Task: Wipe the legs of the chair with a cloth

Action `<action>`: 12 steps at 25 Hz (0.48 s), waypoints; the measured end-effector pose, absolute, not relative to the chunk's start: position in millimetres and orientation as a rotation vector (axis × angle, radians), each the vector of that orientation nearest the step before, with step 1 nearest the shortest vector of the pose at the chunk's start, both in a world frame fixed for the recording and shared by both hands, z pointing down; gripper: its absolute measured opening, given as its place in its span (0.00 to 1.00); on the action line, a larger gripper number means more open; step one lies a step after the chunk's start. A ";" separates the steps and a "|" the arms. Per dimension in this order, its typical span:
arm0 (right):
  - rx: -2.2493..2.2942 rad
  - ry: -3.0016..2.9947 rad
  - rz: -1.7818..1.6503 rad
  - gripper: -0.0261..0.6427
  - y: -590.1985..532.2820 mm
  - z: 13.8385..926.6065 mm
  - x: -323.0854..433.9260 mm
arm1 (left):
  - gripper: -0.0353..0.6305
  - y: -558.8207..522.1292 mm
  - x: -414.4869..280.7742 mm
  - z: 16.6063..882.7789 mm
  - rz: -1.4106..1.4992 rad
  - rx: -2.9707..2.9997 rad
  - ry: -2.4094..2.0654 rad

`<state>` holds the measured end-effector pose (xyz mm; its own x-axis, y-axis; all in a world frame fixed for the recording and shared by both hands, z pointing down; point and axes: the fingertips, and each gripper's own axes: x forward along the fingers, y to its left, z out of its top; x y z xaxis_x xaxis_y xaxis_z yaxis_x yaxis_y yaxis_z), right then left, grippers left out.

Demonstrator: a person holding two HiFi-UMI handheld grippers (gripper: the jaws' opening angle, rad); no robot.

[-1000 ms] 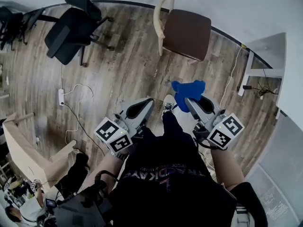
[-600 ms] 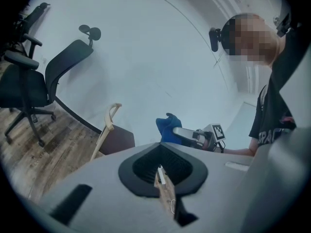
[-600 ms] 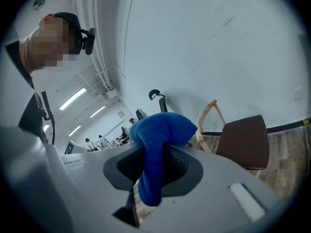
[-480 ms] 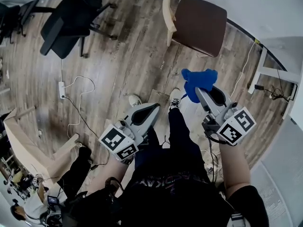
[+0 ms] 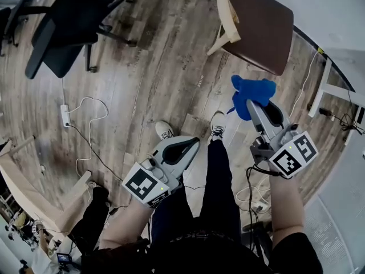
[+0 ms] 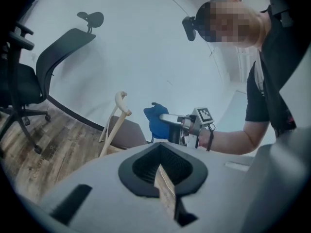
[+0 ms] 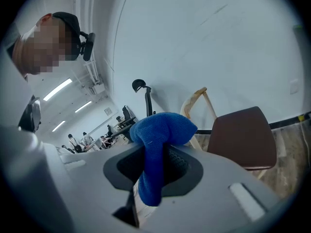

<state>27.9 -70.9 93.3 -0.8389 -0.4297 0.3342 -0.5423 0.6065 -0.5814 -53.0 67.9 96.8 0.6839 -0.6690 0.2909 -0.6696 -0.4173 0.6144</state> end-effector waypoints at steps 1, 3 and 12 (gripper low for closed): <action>0.829 -2.667 1.043 0.17 -74.5 105.6 23.5 | 0.06 68.5 -57.4 111.5 0.009 2.174 -1.011; 0.848 -2.661 1.032 0.17 -79.3 130.7 15.7 | 0.06 70.0 -66.4 139.5 0.016 2.191 -0.995; 0.871 -2.649 0.976 0.17 -106.3 231.6 9.6 | 0.06 40.4 -97.4 243.0 0.037 2.349 -1.032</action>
